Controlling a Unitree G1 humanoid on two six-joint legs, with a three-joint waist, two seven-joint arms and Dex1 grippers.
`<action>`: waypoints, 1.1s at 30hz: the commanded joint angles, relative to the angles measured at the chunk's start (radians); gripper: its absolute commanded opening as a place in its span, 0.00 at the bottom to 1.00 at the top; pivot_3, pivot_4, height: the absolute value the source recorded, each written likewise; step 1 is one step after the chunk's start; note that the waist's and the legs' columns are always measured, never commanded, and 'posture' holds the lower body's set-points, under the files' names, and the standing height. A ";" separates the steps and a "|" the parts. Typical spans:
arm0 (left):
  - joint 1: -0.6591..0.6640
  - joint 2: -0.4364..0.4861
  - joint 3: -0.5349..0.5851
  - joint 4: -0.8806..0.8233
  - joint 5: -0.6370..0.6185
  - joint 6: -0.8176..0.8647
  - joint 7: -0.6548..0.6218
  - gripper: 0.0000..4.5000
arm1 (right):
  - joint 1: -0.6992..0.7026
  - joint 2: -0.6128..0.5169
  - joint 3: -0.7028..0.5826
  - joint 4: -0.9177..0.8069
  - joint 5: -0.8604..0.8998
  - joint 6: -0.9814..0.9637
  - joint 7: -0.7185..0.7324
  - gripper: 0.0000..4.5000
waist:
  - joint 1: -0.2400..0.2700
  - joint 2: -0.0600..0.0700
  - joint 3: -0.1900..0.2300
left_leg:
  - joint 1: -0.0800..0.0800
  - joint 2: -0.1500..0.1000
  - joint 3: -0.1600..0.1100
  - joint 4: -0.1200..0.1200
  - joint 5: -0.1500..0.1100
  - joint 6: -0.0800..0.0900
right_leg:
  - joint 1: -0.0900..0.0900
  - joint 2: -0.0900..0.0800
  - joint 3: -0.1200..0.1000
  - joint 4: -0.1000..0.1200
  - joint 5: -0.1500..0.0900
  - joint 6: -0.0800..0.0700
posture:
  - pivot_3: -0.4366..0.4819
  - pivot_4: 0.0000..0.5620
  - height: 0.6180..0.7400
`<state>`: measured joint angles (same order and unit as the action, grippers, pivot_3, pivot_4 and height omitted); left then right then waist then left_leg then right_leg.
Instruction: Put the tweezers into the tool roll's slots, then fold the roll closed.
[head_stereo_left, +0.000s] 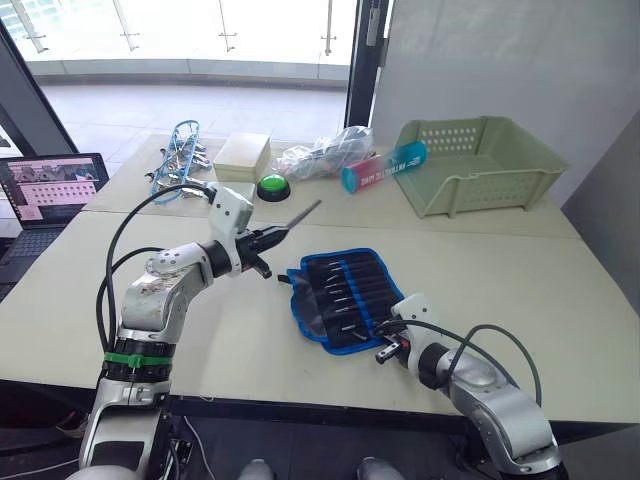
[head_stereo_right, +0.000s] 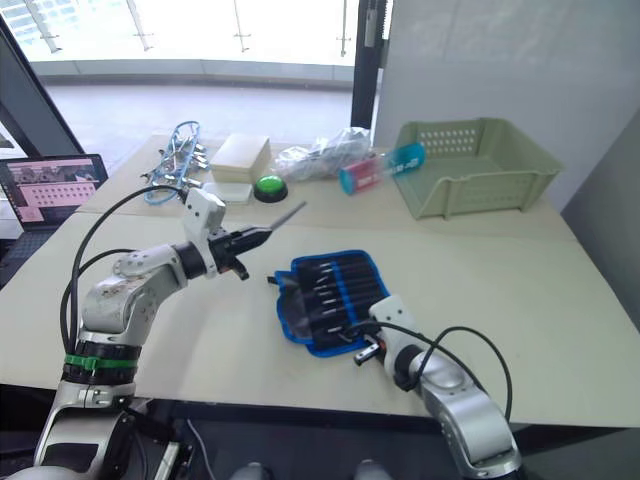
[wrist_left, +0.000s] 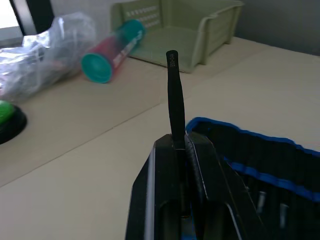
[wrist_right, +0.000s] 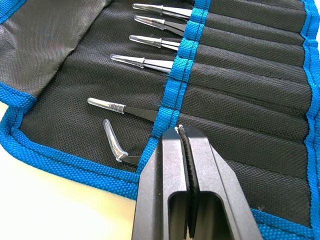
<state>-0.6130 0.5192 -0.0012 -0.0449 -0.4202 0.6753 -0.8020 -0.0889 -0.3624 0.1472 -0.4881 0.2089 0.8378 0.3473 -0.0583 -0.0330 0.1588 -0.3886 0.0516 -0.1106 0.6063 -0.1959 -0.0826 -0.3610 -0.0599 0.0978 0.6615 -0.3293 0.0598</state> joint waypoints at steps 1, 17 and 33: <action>0.040 0.127 -0.170 -0.163 -0.037 0.154 -0.168 0.01 | 0.042 -0.018 0.026 0.041 -0.007 0.029 0.010 0.00 | -0.003 0.001 0.001 | 0.000 0.000 0.000 0.000 0.000 0.000 | 0.000 0.000 0.000 0.000 0.000 0.000 | 0.48 0.27 1.00; -0.125 0.172 -0.433 -0.066 0.163 0.171 -0.178 0.01 | 0.038 -0.009 0.016 0.042 -0.008 0.022 -0.005 0.00 | 0.009 0.001 0.004 | -0.002 0.000 0.000 -0.001 0.000 0.000 | -0.001 0.000 0.000 -0.004 0.000 0.000 | 0.48 0.27 1.00; -0.162 0.094 -0.507 -0.029 0.285 0.138 -0.173 0.01 | 0.033 0.007 0.015 0.034 -0.006 0.026 -0.019 0.00 | 0.008 0.000 0.004 | -0.002 0.000 0.000 0.001 0.000 0.000 | 0.000 0.000 0.000 -0.002 0.000 0.000 | 0.48 0.27 1.00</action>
<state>-0.7553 0.6303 -0.4956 -0.0737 -0.1615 0.8113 -0.9947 -0.0787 -0.3567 0.1421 -0.4936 0.2080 0.8335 0.3284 -0.0503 -0.0326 0.1631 -0.3902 0.0515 -0.1106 0.6069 -0.1961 -0.0822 -0.3615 -0.0598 0.0980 0.6593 -0.3297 0.0599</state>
